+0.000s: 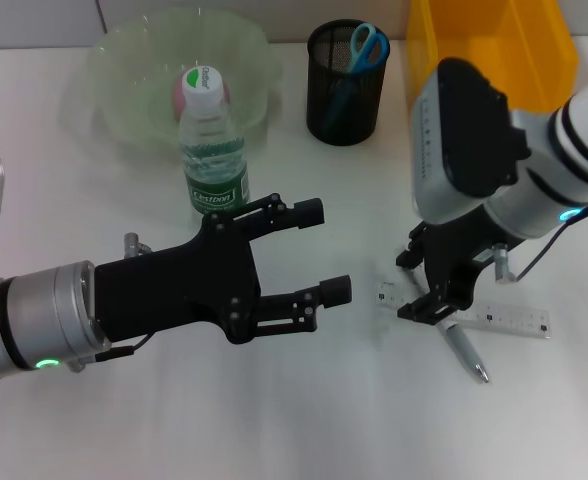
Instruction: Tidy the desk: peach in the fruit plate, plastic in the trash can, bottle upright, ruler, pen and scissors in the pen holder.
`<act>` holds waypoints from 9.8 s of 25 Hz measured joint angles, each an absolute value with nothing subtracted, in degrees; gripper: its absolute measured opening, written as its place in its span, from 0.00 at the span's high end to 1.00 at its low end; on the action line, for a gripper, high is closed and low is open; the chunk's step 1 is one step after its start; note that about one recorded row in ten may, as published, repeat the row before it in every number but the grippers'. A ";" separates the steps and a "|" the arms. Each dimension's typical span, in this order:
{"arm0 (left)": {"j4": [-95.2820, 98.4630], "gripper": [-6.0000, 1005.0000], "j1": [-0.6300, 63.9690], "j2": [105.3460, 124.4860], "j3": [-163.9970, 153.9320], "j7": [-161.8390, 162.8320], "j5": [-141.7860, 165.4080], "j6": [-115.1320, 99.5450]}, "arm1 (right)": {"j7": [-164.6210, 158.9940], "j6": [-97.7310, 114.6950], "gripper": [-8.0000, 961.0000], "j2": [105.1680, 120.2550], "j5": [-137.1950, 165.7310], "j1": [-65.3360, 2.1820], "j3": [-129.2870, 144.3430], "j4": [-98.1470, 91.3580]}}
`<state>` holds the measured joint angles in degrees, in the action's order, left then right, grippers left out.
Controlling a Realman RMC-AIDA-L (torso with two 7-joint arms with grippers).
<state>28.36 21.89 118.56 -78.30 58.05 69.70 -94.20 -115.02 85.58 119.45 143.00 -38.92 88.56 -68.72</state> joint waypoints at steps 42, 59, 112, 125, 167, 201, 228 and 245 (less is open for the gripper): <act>28.30 0.17 21.98 118.56 -78.31 58.01 69.64 -92.69 | -115.02 77.87 0.35 119.62 142.43 -39.46 94.44 -63.87; 28.34 0.17 21.85 118.56 -78.31 58.01 69.69 -92.63 | -115.07 76.53 0.36 119.62 142.34 -39.47 95.78 -62.79; 28.41 0.17 21.97 118.56 -78.13 57.66 69.34 -91.65 | -117.38 75.73 0.58 119.41 142.25 -31.51 95.66 -77.01; 28.46 0.17 21.77 118.56 -78.13 57.13 69.35 -91.75 | -117.53 78.85 0.58 119.62 136.48 -24.86 85.31 -88.31; 27.71 0.17 23.08 118.83 -78.07 57.78 68.52 -88.82 | -61.42 47.50 0.58 119.39 63.85 -25.68 77.69 -60.59; 27.57 0.17 26.36 118.83 -76.02 61.48 66.80 -86.29 | -29.59 53.64 0.58 119.80 33.30 -47.20 77.83 -17.60; 27.60 0.17 26.19 118.83 -76.35 61.53 66.80 -86.25 | -29.36 51.48 0.58 119.88 33.93 -49.70 80.17 -13.46; 27.60 0.17 26.34 118.74 -76.46 61.60 66.80 -86.22 | -30.08 52.07 0.38 119.89 33.83 -48.43 80.33 -15.33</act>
